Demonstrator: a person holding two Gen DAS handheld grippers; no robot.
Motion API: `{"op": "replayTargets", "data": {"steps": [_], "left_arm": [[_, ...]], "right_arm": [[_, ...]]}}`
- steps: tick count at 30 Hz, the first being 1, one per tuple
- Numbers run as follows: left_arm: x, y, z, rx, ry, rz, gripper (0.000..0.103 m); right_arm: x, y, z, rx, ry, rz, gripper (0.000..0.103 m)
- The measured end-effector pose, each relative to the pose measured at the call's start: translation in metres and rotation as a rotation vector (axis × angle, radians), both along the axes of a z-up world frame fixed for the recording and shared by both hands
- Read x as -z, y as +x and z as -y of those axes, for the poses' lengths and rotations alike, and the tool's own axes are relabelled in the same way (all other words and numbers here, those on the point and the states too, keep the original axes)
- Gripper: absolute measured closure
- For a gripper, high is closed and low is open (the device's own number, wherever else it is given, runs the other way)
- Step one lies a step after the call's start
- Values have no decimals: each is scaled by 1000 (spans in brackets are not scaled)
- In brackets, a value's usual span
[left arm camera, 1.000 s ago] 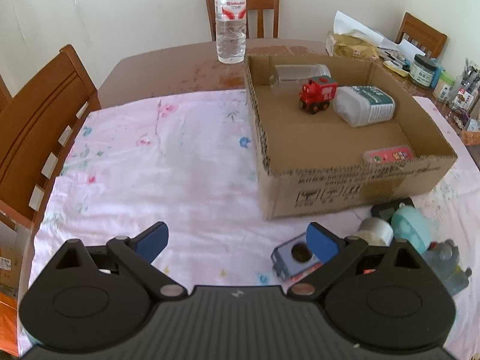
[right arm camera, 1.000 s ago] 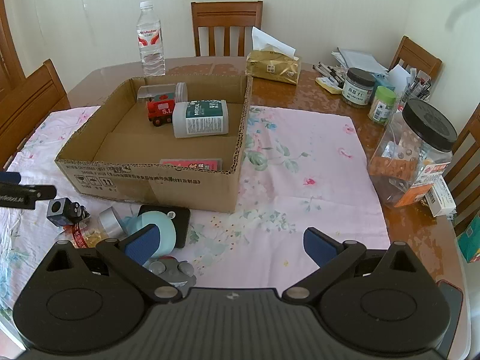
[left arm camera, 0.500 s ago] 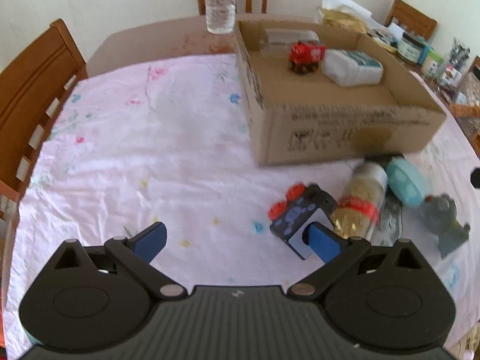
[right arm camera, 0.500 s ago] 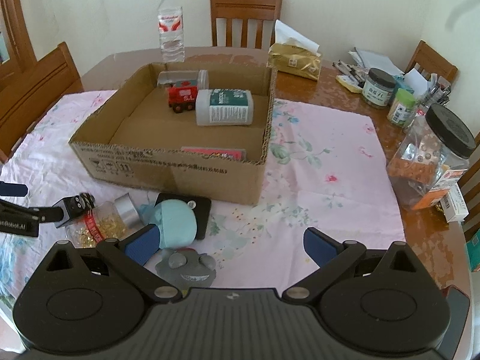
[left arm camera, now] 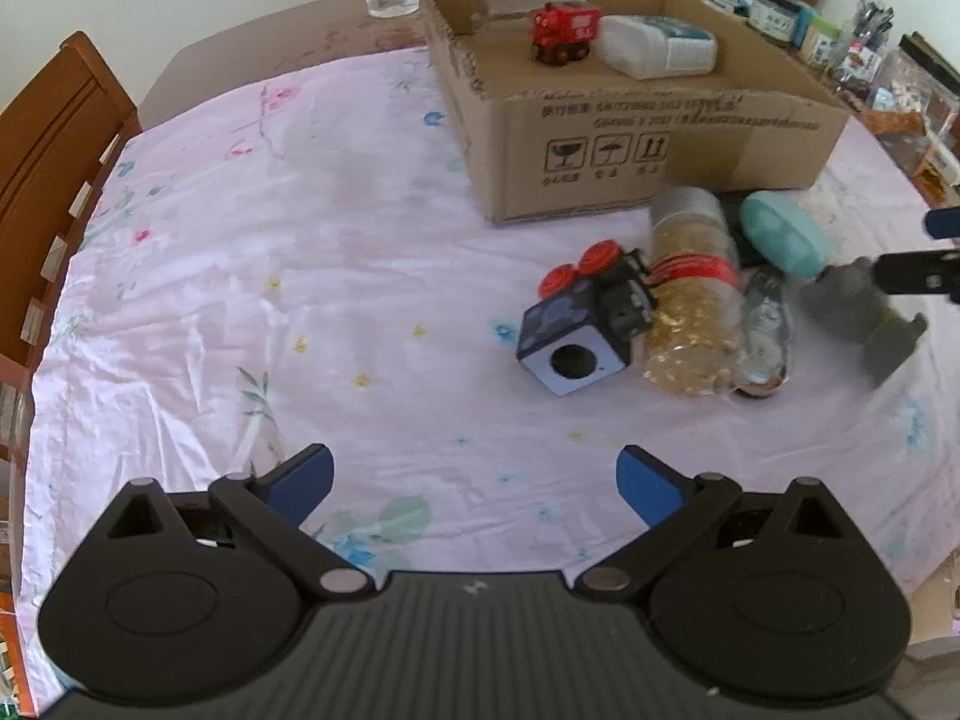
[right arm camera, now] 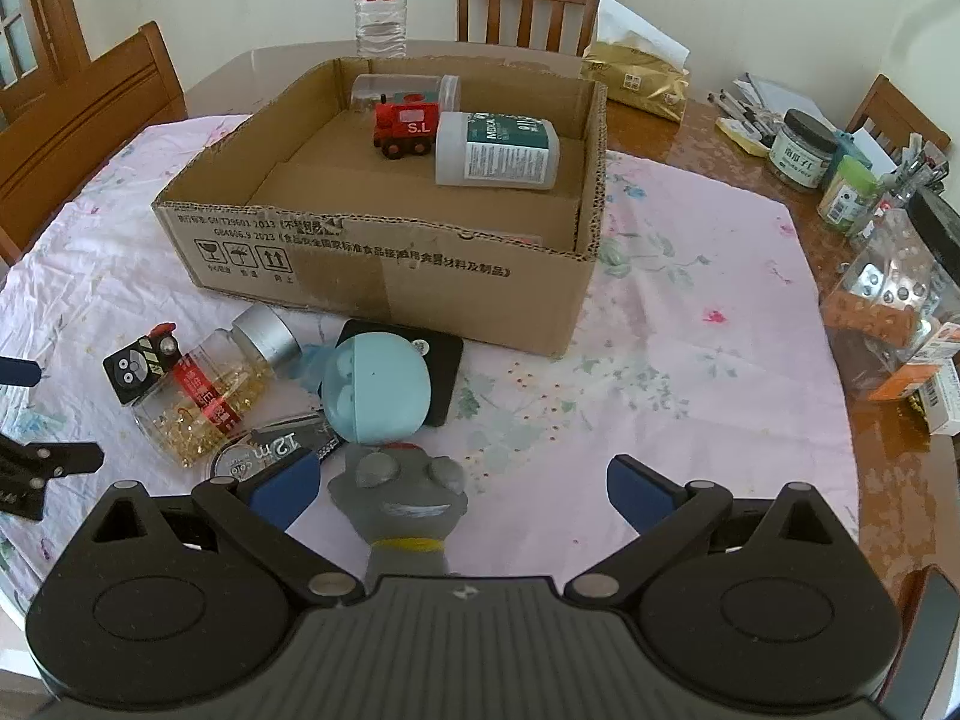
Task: Organize rigid objects
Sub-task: 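Move the left tool to the black cube toy while the right tool moves to the grey toy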
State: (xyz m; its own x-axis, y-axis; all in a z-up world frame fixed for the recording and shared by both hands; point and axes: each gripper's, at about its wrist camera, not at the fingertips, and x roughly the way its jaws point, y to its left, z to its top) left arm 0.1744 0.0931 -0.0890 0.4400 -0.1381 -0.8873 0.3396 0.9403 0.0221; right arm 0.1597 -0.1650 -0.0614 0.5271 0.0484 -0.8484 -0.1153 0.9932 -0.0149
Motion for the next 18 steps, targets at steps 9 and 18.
{"op": "replayTargets", "data": {"steps": [9, 18], "left_arm": [[-12, 9, 2, 18, -50, 42, 3], [-14, 26, 12, 57, -87, 60, 3]], "right_arm": [[28, -2, -9, -27, -10, -76, 0], [48, -17, 11, 34, -45, -128, 0]]}}
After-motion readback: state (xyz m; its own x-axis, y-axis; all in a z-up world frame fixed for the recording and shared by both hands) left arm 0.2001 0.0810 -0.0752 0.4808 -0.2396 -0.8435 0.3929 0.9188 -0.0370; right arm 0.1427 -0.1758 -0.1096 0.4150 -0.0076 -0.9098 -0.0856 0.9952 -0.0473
